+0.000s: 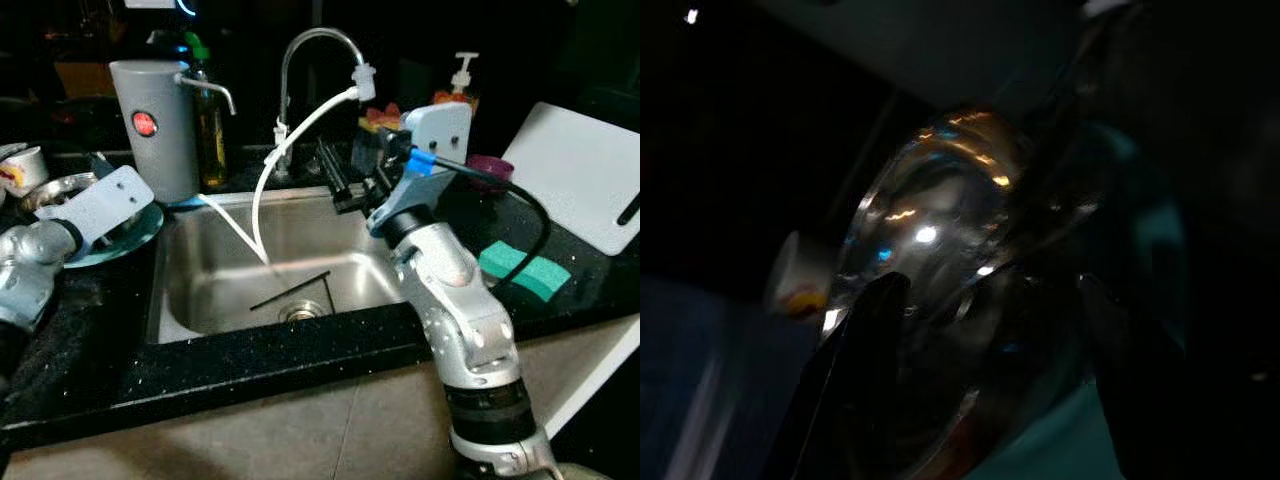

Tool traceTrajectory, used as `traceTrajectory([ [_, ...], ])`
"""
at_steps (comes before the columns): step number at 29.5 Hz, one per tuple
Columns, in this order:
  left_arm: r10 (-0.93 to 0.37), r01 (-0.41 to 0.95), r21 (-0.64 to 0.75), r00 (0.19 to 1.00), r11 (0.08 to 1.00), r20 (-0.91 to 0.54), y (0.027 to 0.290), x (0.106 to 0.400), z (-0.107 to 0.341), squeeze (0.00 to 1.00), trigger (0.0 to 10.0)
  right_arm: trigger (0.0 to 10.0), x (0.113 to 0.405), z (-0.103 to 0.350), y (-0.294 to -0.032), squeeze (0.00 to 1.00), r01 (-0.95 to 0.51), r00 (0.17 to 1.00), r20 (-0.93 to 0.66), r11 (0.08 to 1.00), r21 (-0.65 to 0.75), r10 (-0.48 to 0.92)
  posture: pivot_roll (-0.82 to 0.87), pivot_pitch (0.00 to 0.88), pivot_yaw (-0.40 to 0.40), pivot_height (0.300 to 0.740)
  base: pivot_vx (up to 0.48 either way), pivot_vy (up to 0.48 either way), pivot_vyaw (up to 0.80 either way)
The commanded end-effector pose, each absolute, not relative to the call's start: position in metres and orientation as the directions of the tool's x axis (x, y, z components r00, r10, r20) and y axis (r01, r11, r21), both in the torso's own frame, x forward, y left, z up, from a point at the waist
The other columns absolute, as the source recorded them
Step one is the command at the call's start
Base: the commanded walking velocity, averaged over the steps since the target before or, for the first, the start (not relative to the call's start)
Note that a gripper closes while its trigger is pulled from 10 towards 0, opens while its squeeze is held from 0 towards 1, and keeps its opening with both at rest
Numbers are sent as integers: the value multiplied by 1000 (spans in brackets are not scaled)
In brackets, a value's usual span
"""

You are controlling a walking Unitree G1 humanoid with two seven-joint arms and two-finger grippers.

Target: Kitchen organization

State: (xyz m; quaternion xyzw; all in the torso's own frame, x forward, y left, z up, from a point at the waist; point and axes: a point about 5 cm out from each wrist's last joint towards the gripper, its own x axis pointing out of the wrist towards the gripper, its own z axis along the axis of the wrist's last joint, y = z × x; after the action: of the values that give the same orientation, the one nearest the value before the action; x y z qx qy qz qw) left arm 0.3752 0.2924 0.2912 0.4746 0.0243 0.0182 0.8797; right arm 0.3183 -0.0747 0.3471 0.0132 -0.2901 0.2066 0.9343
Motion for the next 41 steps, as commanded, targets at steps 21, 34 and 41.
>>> traceTrajectory([
  [21, 48, -85, 862, 996, 499, 71, 292, 391, 292, 0, 0, 10000, 313, 350, -69, 0, -423, 742, 548, 904, -62, 385, 67, 59, -64, 740, 0, 0, 0],
  [34, -40, -147, 857, 981, 495, 192, 279, 390, 317, 231, 10000, 10000, 313, 348, -67, 0, -433, 744, 542, 900, -55, 391, 77, 56, -68, 740, 0, 0, 0],
  [41, -61, -100, 779, 983, 619, 175, 281, 386, 326, 1000, 10000, 10000, 311, 346, -65, 0, -440, 740, 539, 896, -63, 402, 80, 58, -71, 740, 0, 0, 0],
])
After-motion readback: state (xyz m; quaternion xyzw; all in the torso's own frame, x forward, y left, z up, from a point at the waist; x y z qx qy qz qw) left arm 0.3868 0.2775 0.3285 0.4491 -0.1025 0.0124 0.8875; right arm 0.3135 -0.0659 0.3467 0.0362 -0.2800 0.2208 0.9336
